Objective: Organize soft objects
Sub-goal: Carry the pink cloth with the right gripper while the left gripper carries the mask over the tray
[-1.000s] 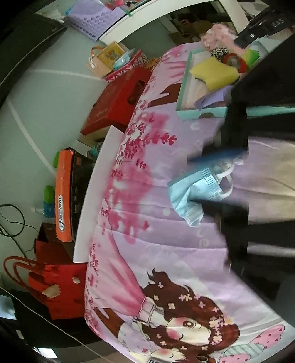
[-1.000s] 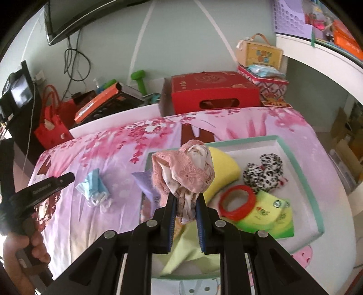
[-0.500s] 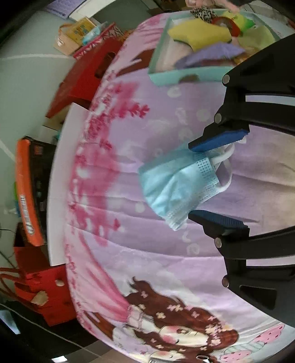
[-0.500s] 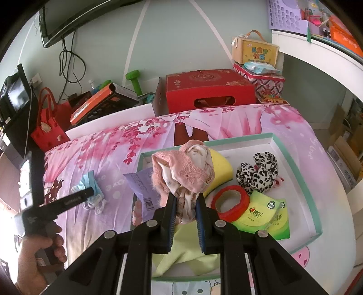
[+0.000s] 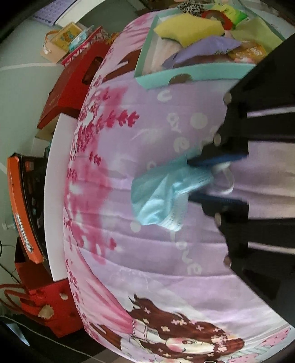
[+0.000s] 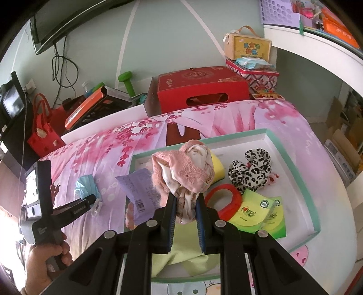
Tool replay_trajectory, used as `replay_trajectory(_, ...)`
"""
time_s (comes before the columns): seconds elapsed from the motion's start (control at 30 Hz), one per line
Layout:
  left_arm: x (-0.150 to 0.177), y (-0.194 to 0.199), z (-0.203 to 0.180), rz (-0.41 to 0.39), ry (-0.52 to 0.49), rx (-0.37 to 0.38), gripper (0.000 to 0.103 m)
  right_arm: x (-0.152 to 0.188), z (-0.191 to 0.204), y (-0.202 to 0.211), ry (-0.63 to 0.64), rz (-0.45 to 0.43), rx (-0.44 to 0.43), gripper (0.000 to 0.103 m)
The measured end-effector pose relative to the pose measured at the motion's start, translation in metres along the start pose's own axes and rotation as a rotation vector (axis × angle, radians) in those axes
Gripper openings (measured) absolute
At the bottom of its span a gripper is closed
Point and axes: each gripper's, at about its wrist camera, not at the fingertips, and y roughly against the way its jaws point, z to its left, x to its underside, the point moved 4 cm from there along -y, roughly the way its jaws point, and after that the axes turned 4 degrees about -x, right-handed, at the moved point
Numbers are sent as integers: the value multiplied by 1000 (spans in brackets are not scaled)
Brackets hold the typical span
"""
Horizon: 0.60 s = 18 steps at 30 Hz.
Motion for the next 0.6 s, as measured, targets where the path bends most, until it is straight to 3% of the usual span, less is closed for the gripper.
replay_trajectory(0.2,-2,10,-4,-20,0,31,8,-1,-11,1,-30,-3,9,18)
replay_trajectory(0.33,-8,34,-5,-79,12,73,8,-4,-28,6,-70,-18,20,18)
replay_trajectory(0.6,-11,101,-37,-224,-42,239,8,-8,-72,20,-182,-53,54,18)
